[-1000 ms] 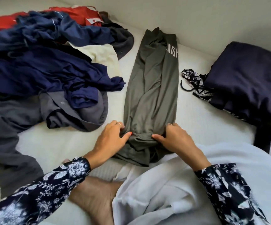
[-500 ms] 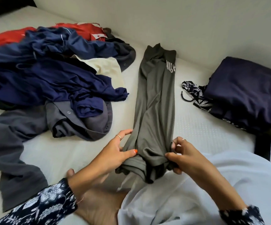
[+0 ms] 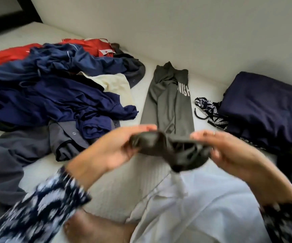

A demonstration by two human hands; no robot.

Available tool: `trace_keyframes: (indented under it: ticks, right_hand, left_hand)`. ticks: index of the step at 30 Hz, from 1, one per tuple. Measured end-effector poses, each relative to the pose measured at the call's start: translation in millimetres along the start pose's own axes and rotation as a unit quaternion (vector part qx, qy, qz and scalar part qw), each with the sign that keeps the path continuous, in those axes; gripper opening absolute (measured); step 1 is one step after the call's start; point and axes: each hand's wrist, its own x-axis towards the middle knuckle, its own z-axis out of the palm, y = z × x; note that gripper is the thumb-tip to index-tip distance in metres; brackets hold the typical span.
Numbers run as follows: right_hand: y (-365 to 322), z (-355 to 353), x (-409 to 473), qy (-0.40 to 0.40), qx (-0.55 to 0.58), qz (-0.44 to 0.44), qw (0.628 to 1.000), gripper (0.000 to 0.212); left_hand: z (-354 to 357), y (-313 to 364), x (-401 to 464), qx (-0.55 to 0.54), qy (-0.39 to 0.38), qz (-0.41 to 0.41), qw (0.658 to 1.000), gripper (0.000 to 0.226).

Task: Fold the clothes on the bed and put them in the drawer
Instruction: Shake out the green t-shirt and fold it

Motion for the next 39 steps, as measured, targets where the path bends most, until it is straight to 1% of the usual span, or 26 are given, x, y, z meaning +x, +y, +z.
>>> trace_keyframes:
  ticks: [2,3,4,5,7,9,10,11,13,14,15,16,17,18,21,24,26,27,29,30,32,33,34,35,36,39]
  right_hand:
    - [-20.3,-15.2,42.0,0.040,0.109,0.006,0.993,0.028]
    - [-26.6,-23.7,64.1,0.077,0.140,-0.006,0.987,0.028]
    - [-29.3,-30.5,82.2,0.121,0.135,-0.016,0.983,0.029]
    - [-24.9,-40.2,96.0,0.169,0.081,-0.022,0.982,0.030]
    - [-11.9,-50.6,109.0,0.237,-0.077,-0.022,0.968,0.030]
    - [5.9,-53.6,112.0,0.245,-0.196,-0.053,0.948,0.022]
    - [18.1,-53.2,108.1,0.244,-0.257,-0.078,0.932,0.018]
    - [28.1,-56.6,113.0,0.242,-0.336,-0.112,0.903,0.015]
    - [49.2,-46.3,104.0,0.219,-0.495,-0.191,0.819,0.019]
    - [57.6,-41.4,102.6,0.198,-0.544,-0.231,0.782,0.023]
    - [62.7,-37.4,103.0,0.167,-0.587,-0.254,0.751,0.030]
    - [67.7,-32.5,103.9,0.130,-0.626,-0.267,0.721,0.039]
    - [74.3,-29.7,106.6,0.098,-0.661,-0.264,0.696,0.049]
    - [78.5,-25.3,110.4,0.085,-0.689,-0.257,0.672,0.057]
    - [85.5,-12.6,119.9,0.105,-0.742,-0.233,0.619,0.071]
    - [92.4,-6.7,127.7,0.127,-0.760,-0.245,0.589,0.071]
    - [92.7,-7.9,132.6,0.151,-0.754,-0.275,0.577,0.057]
    - [88.3,-9.5,133.2,0.161,-0.745,-0.283,0.582,0.047]
    - [76.8,-16.2,135.6,0.165,-0.719,-0.296,0.607,0.044]
    - [70.8,-19.6,135.2,0.164,-0.705,-0.309,0.617,0.044]
    - [57.0,-19.9,120.5,0.142,-0.696,-0.301,0.637,0.045]
    - [51.0,-17.5,111.3,0.130,-0.694,-0.286,0.647,0.050]
    - [46.4,-18.0,104.5,0.121,-0.697,-0.271,0.653,0.054]
    - [41.2,-16.9,95.2,0.100,-0.700,-0.243,0.664,0.055]
    - [36.5,-16.8,86.7,0.074,-0.709,-0.215,0.668,0.049]
    - [26.7,-10.3,53.4,-0.014,-0.713,-0.183,0.677,0.018]
  left_hand:
    - [-0.2,27.6,44.6,-0.009,-0.004,0.023,1.000,0.025]
    - [-1.7,35.7,66.3,0.029,0.002,0.023,0.999,0.034]
    - [-2.6,39.5,84.6,0.088,0.020,0.020,0.996,0.046]
    - [-5.0,36.5,100.5,0.160,0.048,0.017,0.986,0.058]
    - [-9.0,20.2,118.2,0.295,0.103,0.046,0.949,0.067]
    - [-14.7,-0.7,122.3,0.376,0.109,0.114,0.913,0.067]
    - [-19.6,-13.6,116.6,0.432,0.096,0.148,0.884,0.067]
    - [-24.7,-24.2,123.8,0.508,0.074,0.180,0.839,0.068]
    - [-43.3,-47.7,115.0,0.663,0.018,0.233,0.711,0.075]
    - [-49.3,-55.6,110.7,0.716,-0.007,0.238,0.656,0.078]
    - [-55.2,-63.0,112.7,0.750,-0.029,0.234,0.618,0.078]
    - [-58.7,-68.7,114.7,0.765,-0.043,0.234,0.598,0.077]
    - [-60.8,-72.2,118.3,0.771,-0.049,0.231,0.591,0.075]
    - [-62.5,-71.3,123.7,0.773,-0.043,0.235,0.588,0.074]
    - [-64.5,-67.1,136.6,0.771,-0.020,0.246,0.587,0.065]
    - [-56.7,-61.0,140.7,0.761,-0.017,0.244,0.601,0.070]
    - [-52.2,-49.0,141.8,0.760,-0.027,0.220,0.611,0.081]
    - [-50.6,-41.7,141.5,0.759,-0.029,0.214,0.614,0.085]
    - [-45.6,-26.1,138.4,0.744,-0.033,0.215,0.632,0.081]
    - [-42.1,-19.7,135.3,0.736,-0.039,0.213,0.641,0.070]
    - [-34.7,-12.0,127.9,0.720,-0.064,0.208,0.659,0.039]
    - [-30.4,-7.0,122.6,0.712,-0.081,0.206,0.667,0.027]
    - [-25.1,-0.9,116.1,0.709,-0.099,0.201,0.669,0.021]
    - [-21.2,5.4,107.2,0.711,-0.119,0.188,0.667,0.019]
    - [-17.2,12.1,99.5,0.718,-0.144,0.163,0.662,0.021]
    - [-10.1,27.1,75.2,0.719,-0.232,0.062,0.652,0.030]
